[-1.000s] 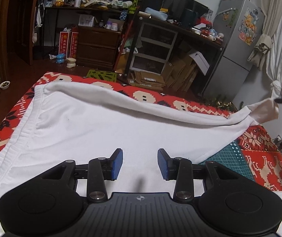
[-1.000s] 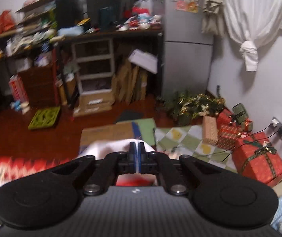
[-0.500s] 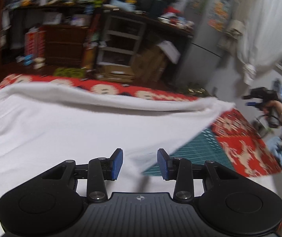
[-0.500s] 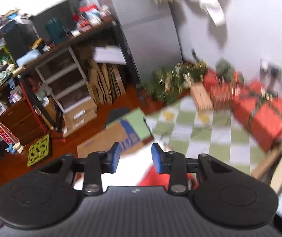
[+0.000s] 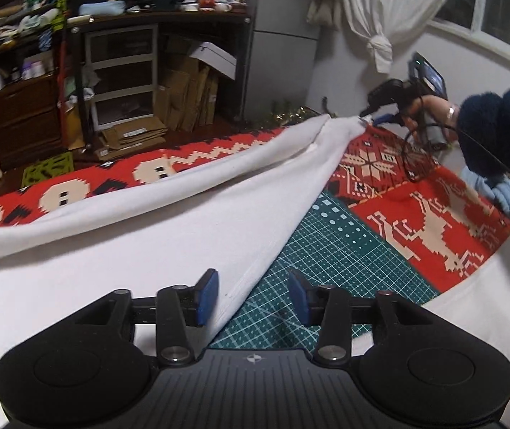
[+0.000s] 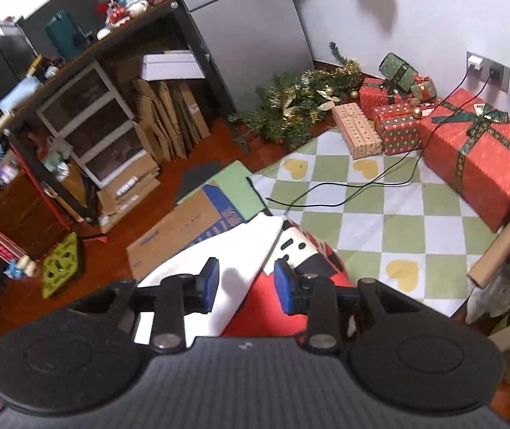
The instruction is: Fold clothes
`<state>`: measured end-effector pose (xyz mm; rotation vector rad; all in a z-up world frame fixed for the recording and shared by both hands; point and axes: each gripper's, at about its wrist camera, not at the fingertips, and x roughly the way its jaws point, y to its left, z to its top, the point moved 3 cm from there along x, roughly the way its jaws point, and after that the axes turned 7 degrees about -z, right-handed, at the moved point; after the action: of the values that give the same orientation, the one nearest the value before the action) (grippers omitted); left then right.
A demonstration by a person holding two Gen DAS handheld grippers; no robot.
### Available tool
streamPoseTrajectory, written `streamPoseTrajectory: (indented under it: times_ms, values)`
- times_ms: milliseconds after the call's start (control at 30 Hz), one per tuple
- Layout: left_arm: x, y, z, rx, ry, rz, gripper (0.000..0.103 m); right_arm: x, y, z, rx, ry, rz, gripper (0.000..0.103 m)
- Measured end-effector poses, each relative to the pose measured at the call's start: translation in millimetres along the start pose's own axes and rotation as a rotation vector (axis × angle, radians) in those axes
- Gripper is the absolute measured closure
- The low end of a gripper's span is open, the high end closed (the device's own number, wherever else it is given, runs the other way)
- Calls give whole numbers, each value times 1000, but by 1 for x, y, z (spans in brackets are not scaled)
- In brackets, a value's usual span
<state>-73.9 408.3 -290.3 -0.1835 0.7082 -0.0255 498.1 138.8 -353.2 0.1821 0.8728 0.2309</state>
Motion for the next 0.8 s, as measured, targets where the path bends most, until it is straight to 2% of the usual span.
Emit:
streamPoseTrajectory:
  times_ms: [67, 100, 133, 300, 400, 433, 467, 667, 800]
  values:
    - [7, -1, -2, 24, 20, -3, 58, 8, 10, 1, -43, -24, -18, 68]
    - [11, -1, -4, 38, 35, -1, 59, 10, 15, 1, -69, -32, -28, 88]
    - [15, -1, -6, 48, 51, 6, 60, 12, 20, 0, -97, -30, -39, 101]
    - [18, 4, -9, 70, 51, 53, 72, -6, 29, -9, -150, -107, -35, 101]
    - [17, 6, -6, 83, 53, 69, 88, -34, 16, -7, -110, -150, -7, 101]
    - [17, 5, -6, 94, 53, 66, 97, -45, 10, -6, -95, -163, 1, 101]
    - [17, 5, -6, 104, 54, 56, 99, -58, 1, -4, -73, -170, 12, 101]
    - [2, 9, -4, 48, 16, 0, 100, -128, -48, 3, 16, -179, 52, 101]
    - [-14, 3, -5, 47, 0, -33, 100, -177, -89, -12, 63, -177, 67, 101]
